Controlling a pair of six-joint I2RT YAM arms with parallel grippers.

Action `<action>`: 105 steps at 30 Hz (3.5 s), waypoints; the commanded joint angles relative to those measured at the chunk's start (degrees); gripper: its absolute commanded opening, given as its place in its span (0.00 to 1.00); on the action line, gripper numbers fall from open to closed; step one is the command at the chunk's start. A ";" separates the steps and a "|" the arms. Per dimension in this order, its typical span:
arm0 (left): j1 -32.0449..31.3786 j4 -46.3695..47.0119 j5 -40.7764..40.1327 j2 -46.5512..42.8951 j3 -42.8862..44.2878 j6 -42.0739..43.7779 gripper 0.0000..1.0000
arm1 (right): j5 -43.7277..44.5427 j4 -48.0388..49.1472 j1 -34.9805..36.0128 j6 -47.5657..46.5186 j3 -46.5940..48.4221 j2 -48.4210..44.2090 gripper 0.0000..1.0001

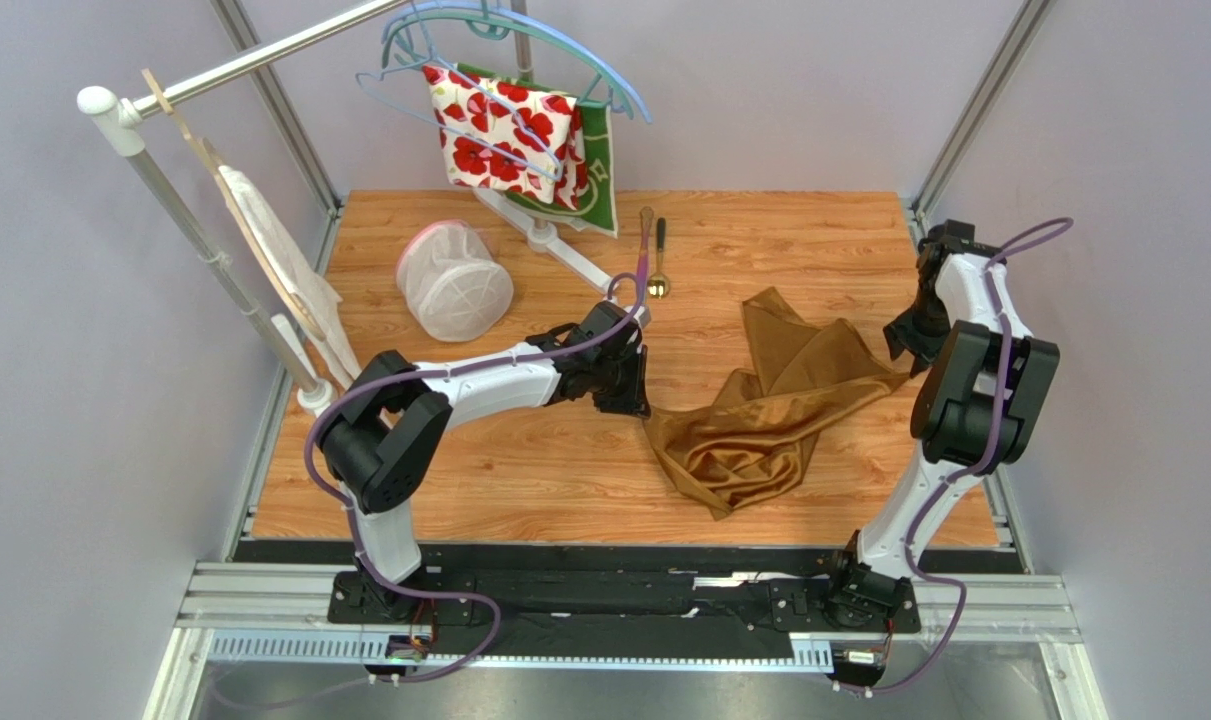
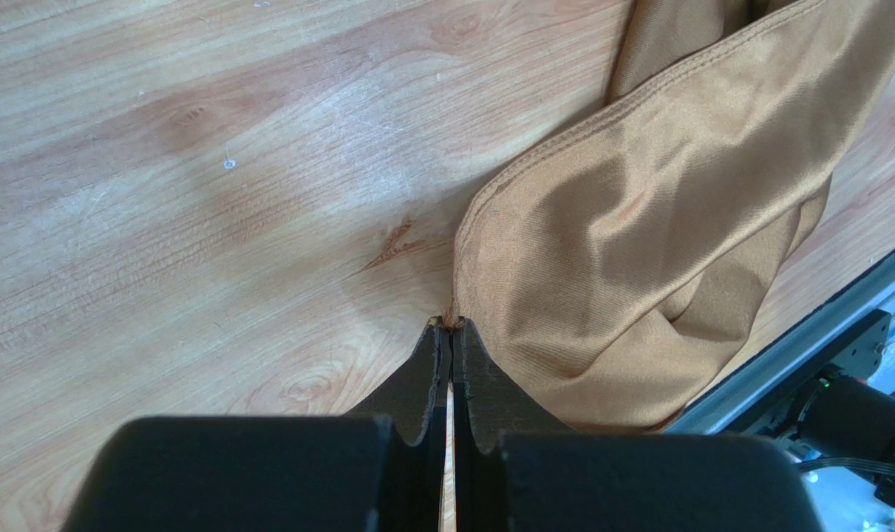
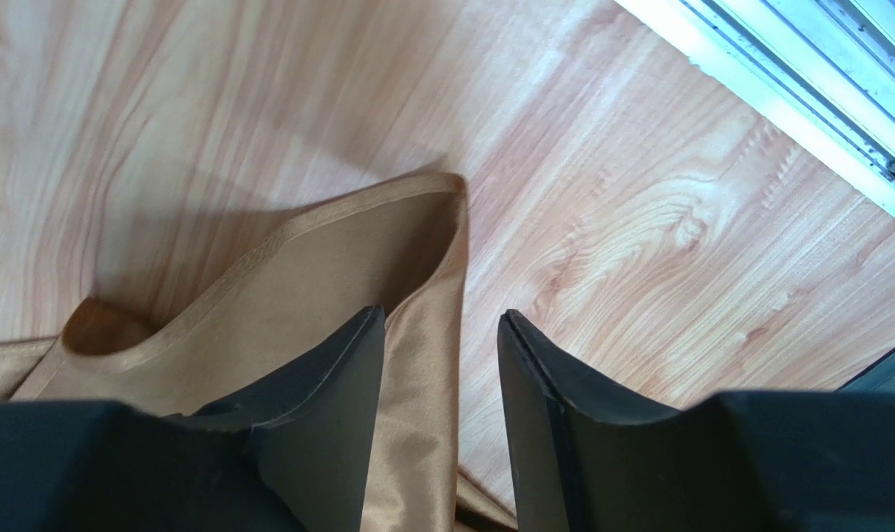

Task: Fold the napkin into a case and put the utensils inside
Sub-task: Pick up the crumpled napkin from the center of the board, then flatten out the crumpled napkin at the center of the board.

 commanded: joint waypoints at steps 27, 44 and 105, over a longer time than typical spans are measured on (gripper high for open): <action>-1.77 -8.62 -1.95 -10.33 8.75 10.06 0.00 | -3.69 -0.62 -3.43 -1.43 8.12 -1.83 0.00; -1.77 -17.69 -4.32 -47.44 21.32 43.74 0.00 | -32.15 14.53 0.78 -0.67 33.81 -23.37 0.00; -27.97 -0.54 3.14 -12.20 15.61 30.22 0.00 | -34.19 15.46 2.80 -11.29 14.87 -10.92 0.00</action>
